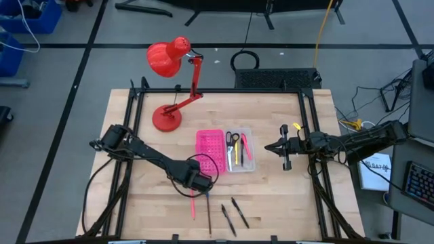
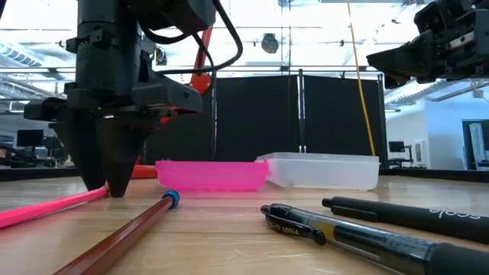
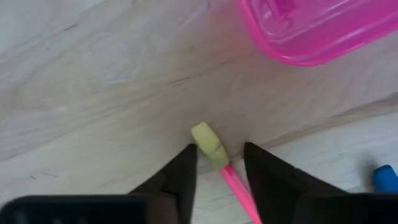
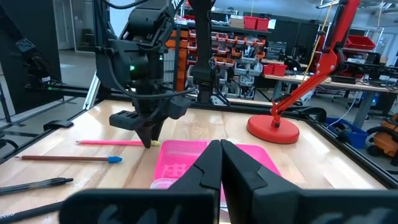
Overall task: Pick & place school supplies into a supply box
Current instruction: Put the pink pencil into the supply box
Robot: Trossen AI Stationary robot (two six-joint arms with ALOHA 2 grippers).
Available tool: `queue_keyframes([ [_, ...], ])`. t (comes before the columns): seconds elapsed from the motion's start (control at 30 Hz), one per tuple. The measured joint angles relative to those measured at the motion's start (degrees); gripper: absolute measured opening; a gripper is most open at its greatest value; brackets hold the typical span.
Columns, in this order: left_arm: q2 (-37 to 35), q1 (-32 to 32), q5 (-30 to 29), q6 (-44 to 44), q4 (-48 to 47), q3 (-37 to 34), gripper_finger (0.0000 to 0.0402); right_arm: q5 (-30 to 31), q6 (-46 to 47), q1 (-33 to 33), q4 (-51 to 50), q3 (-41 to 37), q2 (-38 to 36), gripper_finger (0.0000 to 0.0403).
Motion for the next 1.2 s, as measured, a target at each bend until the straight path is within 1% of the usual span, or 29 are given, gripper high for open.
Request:
queue_keyframes([
  [0.2,0.09,0.02,0.23,2.29,0.15,-0.05,0.0044,0.0,0.0,0.0,0.0,0.0,0.02,0.0],
  [0.27,0.11,-0.05,0.3,3.53,0.17,-0.09,0.0021,0.0,0.0,0.0,0.0,0.0,0.01,0.0],
  [0.3,0.11,-0.13,0.31,4.17,0.17,-0.11,0.0017,0.0,0.0,0.0,0.0,0.0,0.0,0.0],
  [0.37,-0.36,-0.11,0.4,5.17,0.17,-0.13,0.0017,0.0,0.01,0.0,-0.04,0.0,0.02,0.0],
  [0.53,-2.6,-0.12,1.38,7.61,0.54,-0.48,0.0032,0.0,0.0,0.0,-0.09,0.0,0.0,0.0],
  [0.7,-6.83,-0.16,2.29,7.62,1.98,-0.35,0.0017,0.0,0.02,0.0,-0.19,0.0,0.02,0.0],
  [0.77,-8.18,-0.16,2.48,8.01,4.0,-0.37,0.0016,0.0,0.02,0.0,-0.3,0.0,0.0,0.0],
  [0.97,-11.39,1.18,1.05,11.9,15.1,-0.33,0.0017,0.0,0.2,0.0,-0.35,0.0,0.0,0.0],
  [1.07,-11.82,3.69,-0.18,13.8,23.24,-0.3,0.002,0.0,0.82,0.0,-0.42,0.0,0.0,0.0],
  [1.2,-11.8,7.82,-0.28,17.03,32.45,-0.28,0.0015,0.0,1.68,0.0,-1.07,0.0,0.0,0.0],
])
